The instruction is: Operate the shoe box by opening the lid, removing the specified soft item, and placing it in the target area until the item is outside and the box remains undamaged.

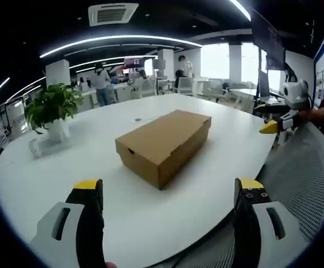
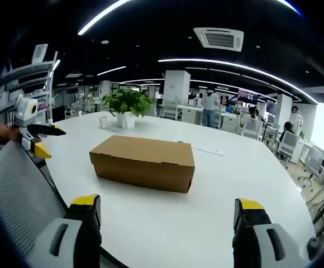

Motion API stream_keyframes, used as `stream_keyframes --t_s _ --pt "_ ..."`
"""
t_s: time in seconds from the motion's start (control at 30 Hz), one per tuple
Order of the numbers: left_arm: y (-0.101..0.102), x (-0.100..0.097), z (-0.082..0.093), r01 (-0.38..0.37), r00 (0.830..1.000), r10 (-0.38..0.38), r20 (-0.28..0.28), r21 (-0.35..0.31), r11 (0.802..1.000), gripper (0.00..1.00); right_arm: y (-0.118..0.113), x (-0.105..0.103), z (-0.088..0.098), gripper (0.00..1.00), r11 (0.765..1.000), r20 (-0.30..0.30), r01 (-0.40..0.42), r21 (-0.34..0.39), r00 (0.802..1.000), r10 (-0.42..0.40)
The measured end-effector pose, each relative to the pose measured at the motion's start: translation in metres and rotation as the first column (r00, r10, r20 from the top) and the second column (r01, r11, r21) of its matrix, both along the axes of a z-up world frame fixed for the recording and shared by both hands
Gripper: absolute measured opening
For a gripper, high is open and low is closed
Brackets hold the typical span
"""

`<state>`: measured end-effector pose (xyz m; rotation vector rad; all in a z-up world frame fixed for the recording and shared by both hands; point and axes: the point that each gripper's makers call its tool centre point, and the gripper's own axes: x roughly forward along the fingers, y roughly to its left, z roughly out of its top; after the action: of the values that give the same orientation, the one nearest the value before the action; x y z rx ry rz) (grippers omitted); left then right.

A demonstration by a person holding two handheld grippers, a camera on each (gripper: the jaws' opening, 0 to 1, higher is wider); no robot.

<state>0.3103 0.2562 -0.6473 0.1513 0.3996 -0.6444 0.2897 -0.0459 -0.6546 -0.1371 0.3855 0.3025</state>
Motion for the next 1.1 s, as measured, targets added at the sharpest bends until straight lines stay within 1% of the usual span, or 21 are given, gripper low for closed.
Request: stream_keyframes --t_s 0.53,1.03,1.1 --pt "-0.0008 -0.0005 -0.0018 0.003 1.000 -0.003 -0.012 0.007 1.000 0.96 -0.0013 0.0007 0.0006 0.99 1.000 0.003 0.008 0.011 1.000 -0.008" --pt "-0.0007 0.0001 -0.0008 0.000 1.000 0.000 -0.013 -0.008 1.000 0.96 -0.0020 0.0006 0.0004 0.99 1.000 0.003 0.012 0.011 1.000 -0.012" --pt "-0.0001 0.0005 -0.0004 -0.006 1.000 0.005 -0.017 -0.020 1.000 0.96 -0.0029 0.0008 0.0012 0.99 1.000 0.007 0.017 0.017 1.000 -0.017"
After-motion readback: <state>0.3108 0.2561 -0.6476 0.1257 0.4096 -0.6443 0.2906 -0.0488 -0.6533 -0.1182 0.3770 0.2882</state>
